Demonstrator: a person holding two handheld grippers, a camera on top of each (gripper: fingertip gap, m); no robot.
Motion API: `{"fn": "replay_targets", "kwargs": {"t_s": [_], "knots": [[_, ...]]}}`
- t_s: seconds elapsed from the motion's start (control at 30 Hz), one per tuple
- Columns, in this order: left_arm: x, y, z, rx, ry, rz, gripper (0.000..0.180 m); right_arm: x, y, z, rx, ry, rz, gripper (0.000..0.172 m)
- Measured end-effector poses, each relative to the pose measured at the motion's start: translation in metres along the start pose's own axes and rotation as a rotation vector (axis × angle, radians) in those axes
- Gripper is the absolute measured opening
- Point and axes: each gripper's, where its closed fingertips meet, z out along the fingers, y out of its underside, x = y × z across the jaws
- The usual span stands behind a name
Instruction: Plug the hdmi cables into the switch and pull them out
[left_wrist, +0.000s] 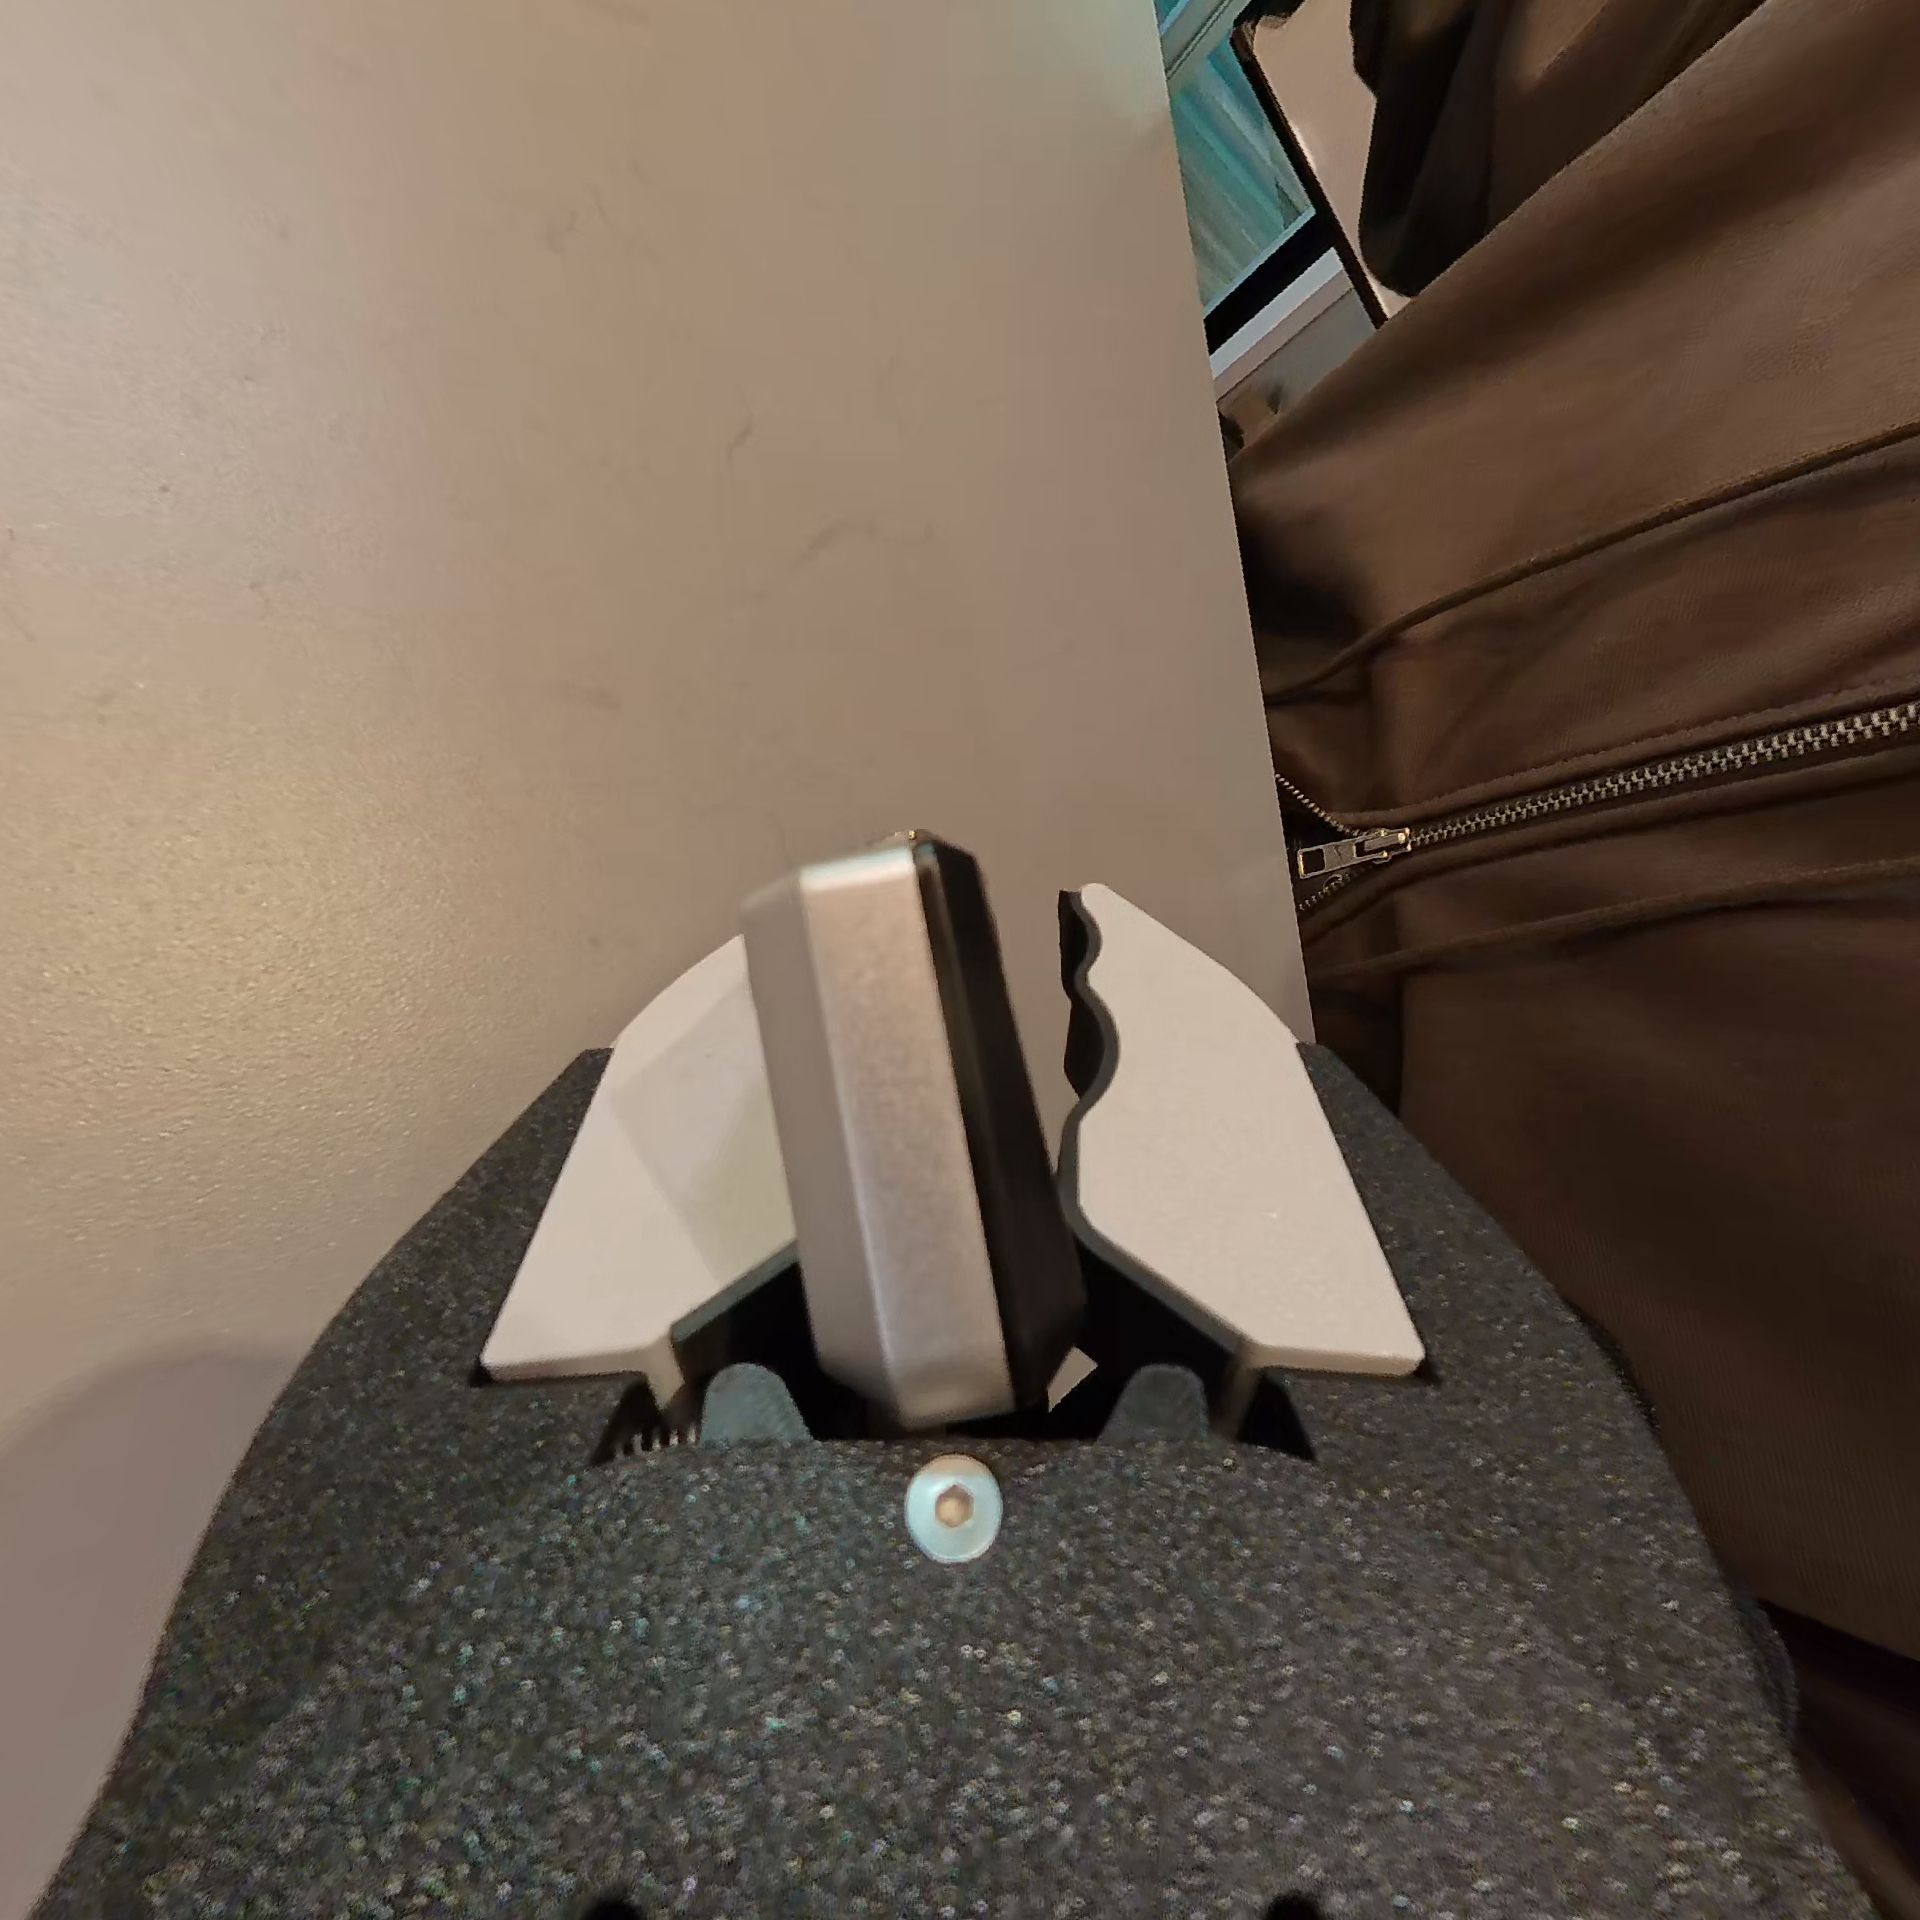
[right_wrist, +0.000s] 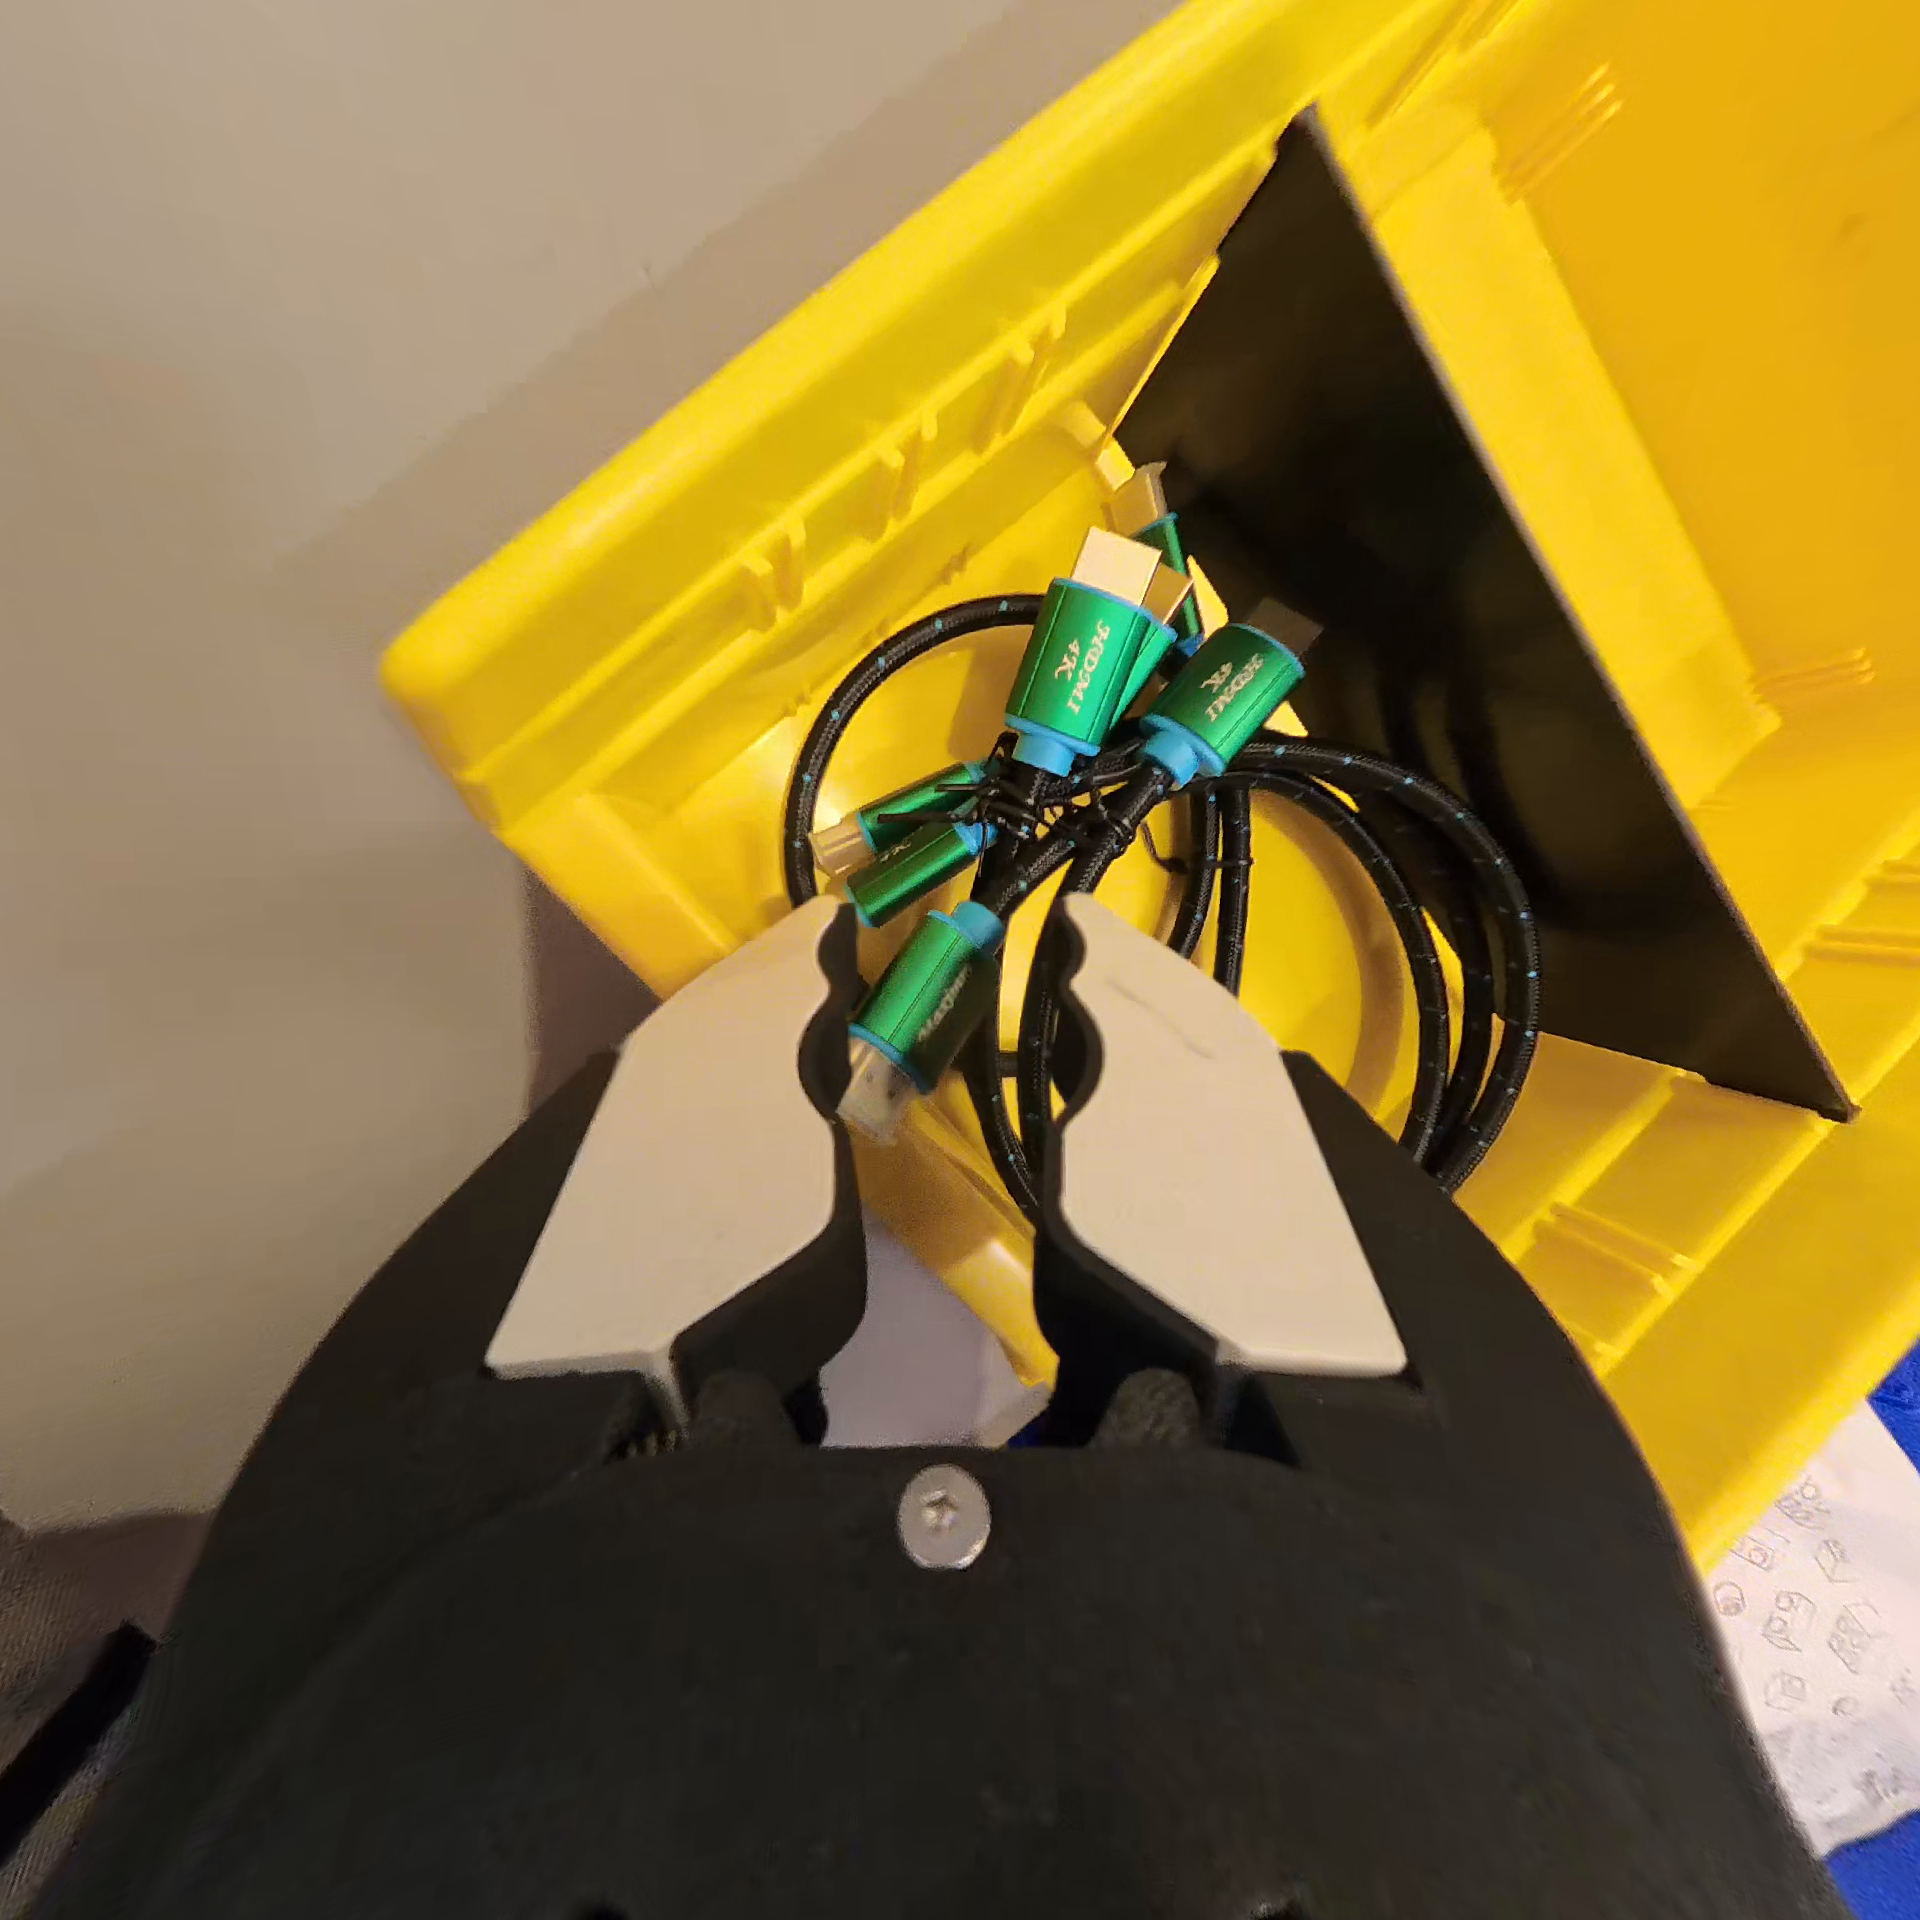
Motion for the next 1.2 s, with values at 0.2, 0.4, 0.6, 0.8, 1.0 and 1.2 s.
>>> {"fn": "replay_targets", "kwargs": {"t_s": [0.2,0.4,0.6,0.8,1.0,1.2], "knots": [[0.0,0.0,0.0,0.002,0.004,0.001,0.04,0.013,0.011,-0.03,-0.021,0.127,0.022,0.044],[0.0,0.0,0.0,0.0,0.003,0.002,0.04,0.019,0.043,-0.047,-0.063,0.176,0.097,0.041],[0.0,0.0,0.0,-0.001,0.003,0.001,0.04,0.028,0.036,-0.039,-0.043,0.225,0.089,0.017],[0.0,0.001,0.0,-0.001,0.001,0.001,0.04,0.022,0.027,-0.012,-0.142,0.107,0.077,0.0],[0.0,0.001,0.0,-0.002,0.001,0.002,0.04,0.015,0.028,0.006,-0.267,-0.02,0.097,0.0],[0.0,0.001,0.0,-0.002,-0.001,0.002,0.04,0.017,0.016,0.001,-0.221,-0.013,0.07,0.0]]}}
